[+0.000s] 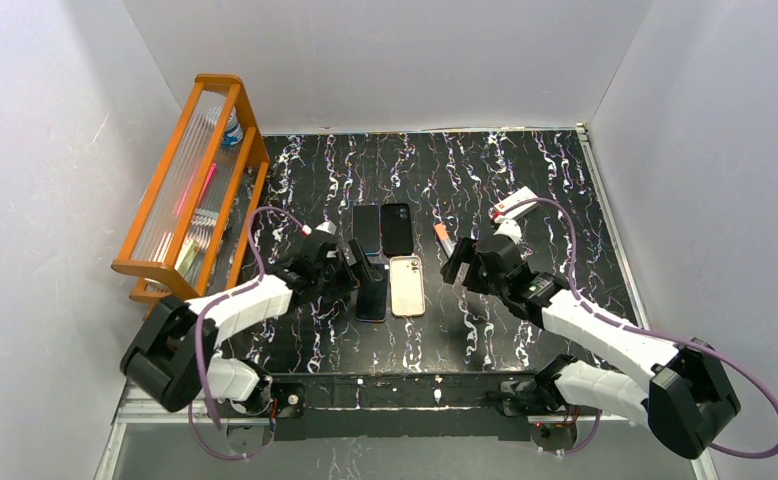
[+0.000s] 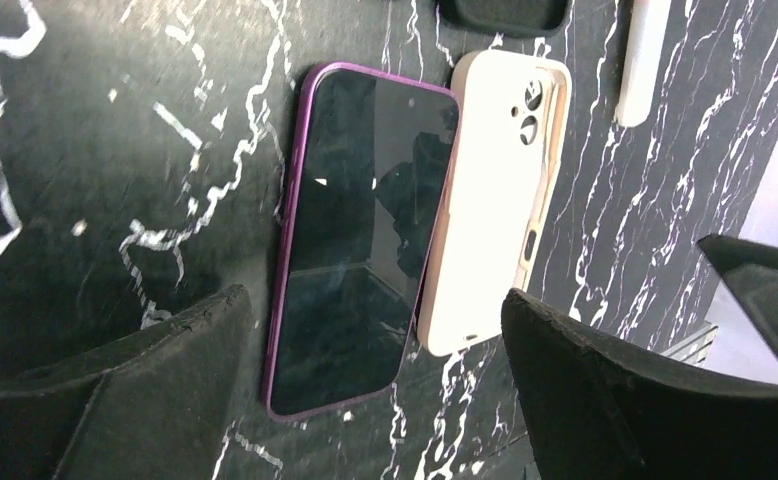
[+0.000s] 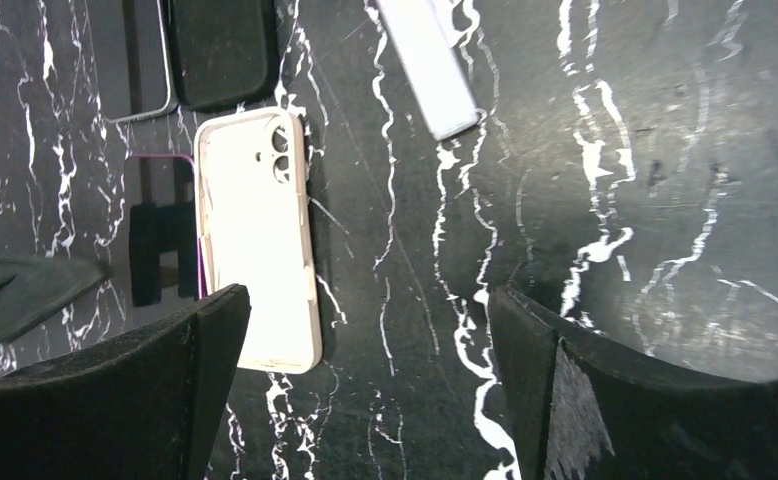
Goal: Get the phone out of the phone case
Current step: Adjust the phone at the center of the board.
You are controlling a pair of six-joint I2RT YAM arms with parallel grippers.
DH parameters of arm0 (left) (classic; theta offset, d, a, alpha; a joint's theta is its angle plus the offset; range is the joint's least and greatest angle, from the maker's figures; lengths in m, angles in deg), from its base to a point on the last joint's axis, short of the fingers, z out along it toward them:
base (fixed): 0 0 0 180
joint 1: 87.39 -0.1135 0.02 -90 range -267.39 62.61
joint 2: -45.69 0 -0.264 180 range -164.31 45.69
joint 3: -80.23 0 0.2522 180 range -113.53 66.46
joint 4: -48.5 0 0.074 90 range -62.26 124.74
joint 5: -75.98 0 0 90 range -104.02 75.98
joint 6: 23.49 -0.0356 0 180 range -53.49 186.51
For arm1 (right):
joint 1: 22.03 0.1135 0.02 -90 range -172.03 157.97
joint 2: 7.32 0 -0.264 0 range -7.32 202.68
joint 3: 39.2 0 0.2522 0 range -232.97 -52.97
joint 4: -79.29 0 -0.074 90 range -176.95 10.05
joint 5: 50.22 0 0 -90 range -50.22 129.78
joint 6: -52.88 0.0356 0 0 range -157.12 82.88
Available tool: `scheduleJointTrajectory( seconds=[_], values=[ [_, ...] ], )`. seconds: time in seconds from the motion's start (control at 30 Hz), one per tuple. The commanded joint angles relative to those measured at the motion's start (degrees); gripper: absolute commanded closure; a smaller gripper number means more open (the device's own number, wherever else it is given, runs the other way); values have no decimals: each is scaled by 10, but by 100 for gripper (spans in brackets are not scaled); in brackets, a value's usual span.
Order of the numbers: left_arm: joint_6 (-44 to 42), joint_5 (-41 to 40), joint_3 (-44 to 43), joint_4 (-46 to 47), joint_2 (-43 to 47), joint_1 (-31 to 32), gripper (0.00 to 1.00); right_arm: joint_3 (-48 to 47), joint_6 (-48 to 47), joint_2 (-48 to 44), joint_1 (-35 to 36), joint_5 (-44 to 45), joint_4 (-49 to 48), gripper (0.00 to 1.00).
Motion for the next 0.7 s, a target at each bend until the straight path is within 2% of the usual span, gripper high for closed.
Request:
scheduleJointTrajectory(
  seconds=[0.0, 0.13, 0.27, 0.67],
  values=[
    [-16, 6, 33, -72, 74, 16, 3, -10, -25, -46, 0, 73, 36, 2],
    [-2, 12, 54, -92, 100, 88, 2, -6, -29, -63, -2, 96, 41, 1],
    [17, 4, 60, -90, 89, 140, 2, -10, -30, -67, -2, 106, 48, 1],
    [11, -45, 8, -22, 19, 144, 2, -17, -44, -99, -2, 129, 67, 1]
  ],
)
